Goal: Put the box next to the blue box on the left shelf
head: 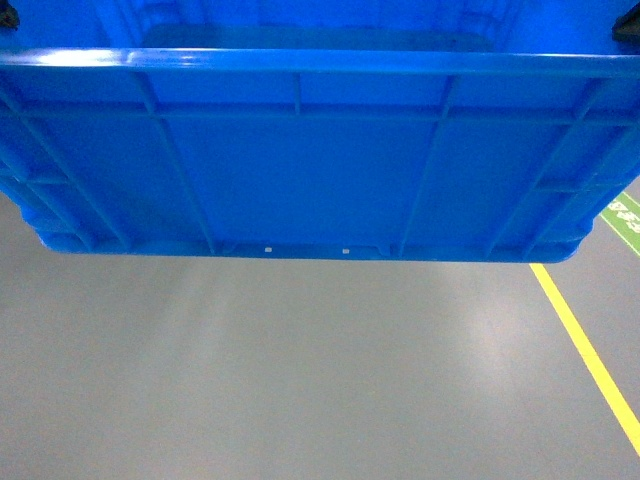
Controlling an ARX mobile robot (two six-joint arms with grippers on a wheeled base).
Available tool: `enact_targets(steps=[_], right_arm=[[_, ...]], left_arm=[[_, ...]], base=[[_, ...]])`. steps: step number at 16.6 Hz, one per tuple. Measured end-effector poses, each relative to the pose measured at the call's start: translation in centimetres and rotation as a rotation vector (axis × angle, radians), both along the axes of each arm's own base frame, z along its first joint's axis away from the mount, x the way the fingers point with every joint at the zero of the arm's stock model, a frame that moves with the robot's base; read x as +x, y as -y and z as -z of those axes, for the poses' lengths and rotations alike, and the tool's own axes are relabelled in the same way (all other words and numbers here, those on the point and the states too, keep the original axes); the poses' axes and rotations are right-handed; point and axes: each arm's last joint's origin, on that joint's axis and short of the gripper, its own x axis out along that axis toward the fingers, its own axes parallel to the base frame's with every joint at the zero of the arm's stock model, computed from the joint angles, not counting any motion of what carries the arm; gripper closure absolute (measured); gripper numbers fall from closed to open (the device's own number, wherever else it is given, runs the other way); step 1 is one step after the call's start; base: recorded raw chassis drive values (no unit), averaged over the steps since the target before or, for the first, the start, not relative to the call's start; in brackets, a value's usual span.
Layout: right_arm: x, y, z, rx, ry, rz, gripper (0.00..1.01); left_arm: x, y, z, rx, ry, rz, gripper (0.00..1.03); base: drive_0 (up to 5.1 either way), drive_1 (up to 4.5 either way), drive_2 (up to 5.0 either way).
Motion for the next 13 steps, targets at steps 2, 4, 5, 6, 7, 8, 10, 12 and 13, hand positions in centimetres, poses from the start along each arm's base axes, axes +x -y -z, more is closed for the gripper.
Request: enact_targets(steps=[2,4,5,6,7,8,10,12,13], right_arm=[[0.00,0.00,-0.05,-0.001,0.004,0.000,0.94],[0.01,0.00,-0.05,-0.001,0.005,-0.001,0.94],[0.01,0.00,-0.06,-0.001,0.005,-0.001,0.94],[0.01,0.00,-0.05,0.000,0.005,0.000,0.94],[0.01,0.00,-0.05,0.000,0.005,-0.001,0.94],[0.00,0.00,-0.03,-0.001,0.003,0.000,0.94],[0.00,0.00,-0.03,-0.001,0.004,-0.001,0.94],[0.01,0.00,-0.02,-0.001,0.004,-0.001,0.94],[-0.01,0.00,0.01,-0.002,0.001,0.000,0.94]], left_arm=[[0.01,0.00,0.00,-0.001,0.001,0.001,0.87],[0.00,0.00,0.00,0.000,0.000,0.000,0.87],[0.00,0.00,0.00,-0.001,0.000,-0.001,0.87],[0.00,0.00,-0.02,-0.001,0.002,0.000,0.87],[0.00,0.00,-0.01,0.000,0.001,-0.001,0.87],[0.00,0.00,-0.01,0.000,0.002,0.000,0.87],[0.00,0.00,-0.02,-0.001,0.002,0.000,0.87],[0.00,0.00,0.00,0.000,0.000,0.000,0.87],[-0.01,0.00,0.03,0.000,-0.003,0.000,0.87]], base=[[0.0,4.32,-4.3],[0.0,4.32,-4.3],[0.0,4.37,-4.3],[0.0,4.37,-4.3],[0.0,4.37,-4.3],[0.0,4.37,-4.3],[0.0,4.37,-4.3],[0.0,4.37,-4.3],[0.0,4.37,-4.3]])
